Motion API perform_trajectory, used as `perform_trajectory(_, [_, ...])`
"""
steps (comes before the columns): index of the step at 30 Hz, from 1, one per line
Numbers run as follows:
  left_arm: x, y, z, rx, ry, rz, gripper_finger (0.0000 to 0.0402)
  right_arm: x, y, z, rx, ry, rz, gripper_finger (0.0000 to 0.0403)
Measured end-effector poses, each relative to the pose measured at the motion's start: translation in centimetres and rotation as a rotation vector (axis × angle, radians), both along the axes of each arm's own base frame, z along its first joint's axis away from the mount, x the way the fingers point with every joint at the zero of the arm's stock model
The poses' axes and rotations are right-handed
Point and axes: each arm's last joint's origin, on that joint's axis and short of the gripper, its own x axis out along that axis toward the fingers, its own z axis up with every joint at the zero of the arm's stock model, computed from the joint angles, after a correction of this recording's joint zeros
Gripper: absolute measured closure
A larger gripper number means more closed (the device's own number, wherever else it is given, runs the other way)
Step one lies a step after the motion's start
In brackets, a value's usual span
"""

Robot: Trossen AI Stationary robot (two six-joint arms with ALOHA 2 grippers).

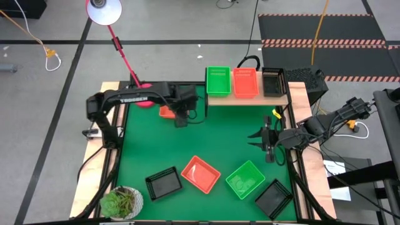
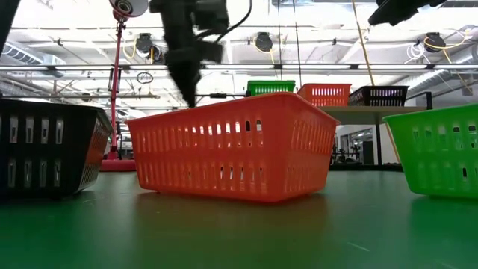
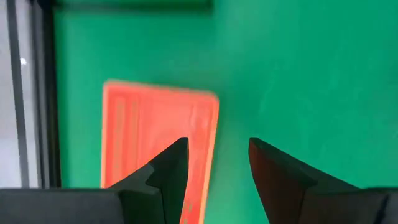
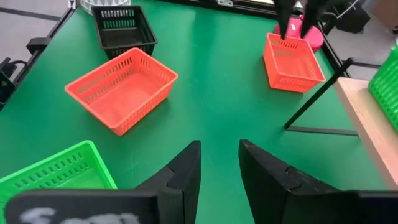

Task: Stack baskets on shelf by color
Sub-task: Stack the top orange basket on top of the orange basket on the shelf

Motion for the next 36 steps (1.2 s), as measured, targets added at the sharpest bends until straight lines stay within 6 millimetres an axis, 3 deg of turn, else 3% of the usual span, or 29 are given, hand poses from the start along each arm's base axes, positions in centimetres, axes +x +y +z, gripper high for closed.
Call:
perform_trajectory(6, [-4.2,0.0,-1.3,0.035,0.119,-0.206,0.0231,0.0,0.0,0.0,0.006,0.001,-0.005,0.0298])
perform_trajectory(14, [-8.1,0.8,-5.2,0.105,0.464,-0.565,0.0232,0.1,0.1,0.0,0.004,-0.001,-0.006,0.0298])
perform_trajectory(25, [-7.8,0.9,-6.9,0.208,0.496,-0.843,0.0232,0.2,0.1,0.1,-0.053,-0.009,0.034,0.0298])
perform_trajectory(36, [-7.8,1.4,-7.2,0.206,0.515,-0.948,0.0232,0.2,0.1,0.1,-0.059,-0.013,0.039,0.0298])
